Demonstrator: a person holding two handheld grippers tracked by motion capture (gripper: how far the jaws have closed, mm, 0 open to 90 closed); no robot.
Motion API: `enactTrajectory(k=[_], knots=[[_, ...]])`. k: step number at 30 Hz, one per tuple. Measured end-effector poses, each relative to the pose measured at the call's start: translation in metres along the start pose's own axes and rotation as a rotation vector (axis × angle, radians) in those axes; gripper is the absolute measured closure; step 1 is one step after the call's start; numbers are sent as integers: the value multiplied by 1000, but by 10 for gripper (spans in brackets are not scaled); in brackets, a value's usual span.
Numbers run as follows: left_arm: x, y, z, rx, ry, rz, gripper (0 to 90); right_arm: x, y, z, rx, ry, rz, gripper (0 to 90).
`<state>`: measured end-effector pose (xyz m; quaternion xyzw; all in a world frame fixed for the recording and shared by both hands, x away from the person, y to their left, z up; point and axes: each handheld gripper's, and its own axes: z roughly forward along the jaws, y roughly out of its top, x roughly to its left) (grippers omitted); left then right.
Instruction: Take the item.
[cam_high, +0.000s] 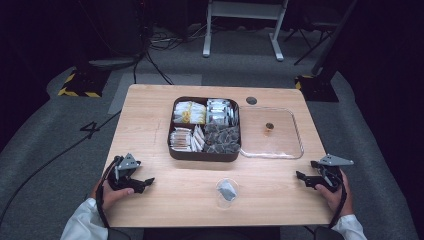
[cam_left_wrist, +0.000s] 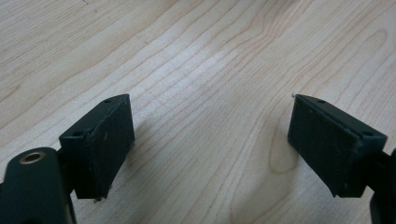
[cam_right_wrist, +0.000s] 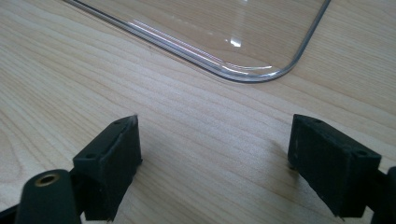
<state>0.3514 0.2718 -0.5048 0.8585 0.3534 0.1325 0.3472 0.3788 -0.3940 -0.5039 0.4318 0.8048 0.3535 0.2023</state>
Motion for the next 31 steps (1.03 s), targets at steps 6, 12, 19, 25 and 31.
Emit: enactTrajectory(k=[6,12,19,25,31], knots=[[0,0,0,0,2,5,149,0,0,0,1,1,1,174],[0,0,0,1,4,8,149,0,0,0,1,1,1,174],[0,0,0,0,0,1,149,0,0,0,1,1,1,175],[0,0,0,1,3,7,149,0,0,0,0,2,0,177],[0,0,0,0,2,5,149,0,0,0,-1,2,0,179]])
